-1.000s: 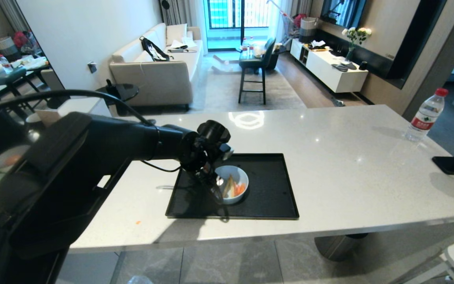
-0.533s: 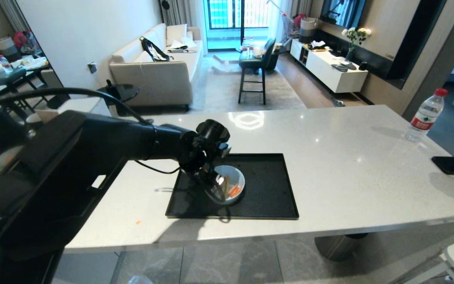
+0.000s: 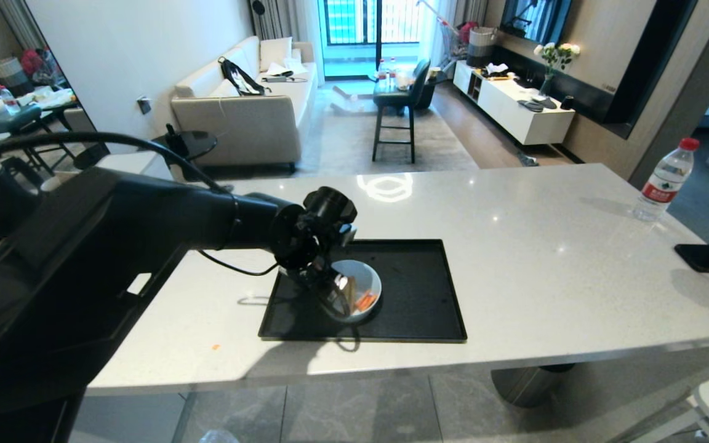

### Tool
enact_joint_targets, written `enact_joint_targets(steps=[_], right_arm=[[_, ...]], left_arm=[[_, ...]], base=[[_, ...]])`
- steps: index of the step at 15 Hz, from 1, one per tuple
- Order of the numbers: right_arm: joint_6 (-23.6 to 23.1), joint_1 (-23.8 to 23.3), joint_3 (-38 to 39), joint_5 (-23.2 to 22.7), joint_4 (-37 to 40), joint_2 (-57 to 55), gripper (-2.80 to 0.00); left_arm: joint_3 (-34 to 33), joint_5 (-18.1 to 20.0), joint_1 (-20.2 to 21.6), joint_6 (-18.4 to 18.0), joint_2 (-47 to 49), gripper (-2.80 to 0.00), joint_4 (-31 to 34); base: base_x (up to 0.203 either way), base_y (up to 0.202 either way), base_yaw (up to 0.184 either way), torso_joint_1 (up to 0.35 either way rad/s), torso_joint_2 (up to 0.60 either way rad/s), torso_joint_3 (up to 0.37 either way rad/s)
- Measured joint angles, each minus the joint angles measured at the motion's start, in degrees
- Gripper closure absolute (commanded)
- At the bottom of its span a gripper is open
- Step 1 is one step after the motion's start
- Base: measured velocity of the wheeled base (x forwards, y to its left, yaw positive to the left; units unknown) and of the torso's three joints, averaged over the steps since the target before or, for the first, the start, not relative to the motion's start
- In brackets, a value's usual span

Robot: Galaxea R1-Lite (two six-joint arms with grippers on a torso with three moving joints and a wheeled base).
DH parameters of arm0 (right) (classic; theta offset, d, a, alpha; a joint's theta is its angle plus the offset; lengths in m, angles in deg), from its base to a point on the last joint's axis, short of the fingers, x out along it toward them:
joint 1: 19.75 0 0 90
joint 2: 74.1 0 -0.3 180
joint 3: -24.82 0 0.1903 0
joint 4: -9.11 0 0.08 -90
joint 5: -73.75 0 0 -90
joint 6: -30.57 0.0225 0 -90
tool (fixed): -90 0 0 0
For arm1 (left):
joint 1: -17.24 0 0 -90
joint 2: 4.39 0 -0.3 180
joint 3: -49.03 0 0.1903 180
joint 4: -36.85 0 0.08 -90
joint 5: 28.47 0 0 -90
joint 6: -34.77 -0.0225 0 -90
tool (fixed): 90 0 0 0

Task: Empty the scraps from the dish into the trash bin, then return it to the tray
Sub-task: Pick up the bowl with leftover food, then move the bowl over the trash can

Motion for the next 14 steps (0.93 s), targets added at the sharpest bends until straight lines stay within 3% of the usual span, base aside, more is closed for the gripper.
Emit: enact_joint_targets(steps=[3, 6, 14], right_arm=[[0.0, 0.0, 0.0, 0.0, 0.0, 0.0, 0.0], [0.0, 0.0, 0.0, 0.0, 0.0, 0.0, 0.0], [0.0, 0.0, 0.0, 0.0, 0.0, 0.0, 0.0]], left_arm=[[-0.4, 0.0, 0.8, 0.9, -1.6, 0.0, 0.1], [-0.4, -0.1, 1.7, 6.1, -3.5, 0.0, 1.4], [-0.6, 1.7, 2.6, 18.0, -8.5, 0.0, 12.7]], base=[[0.0, 0.0, 0.0, 0.0, 0.0, 0.0], [0.0, 0.0, 0.0, 0.0, 0.0, 0.0], [0.0, 0.0, 0.0, 0.0, 0.0, 0.0]])
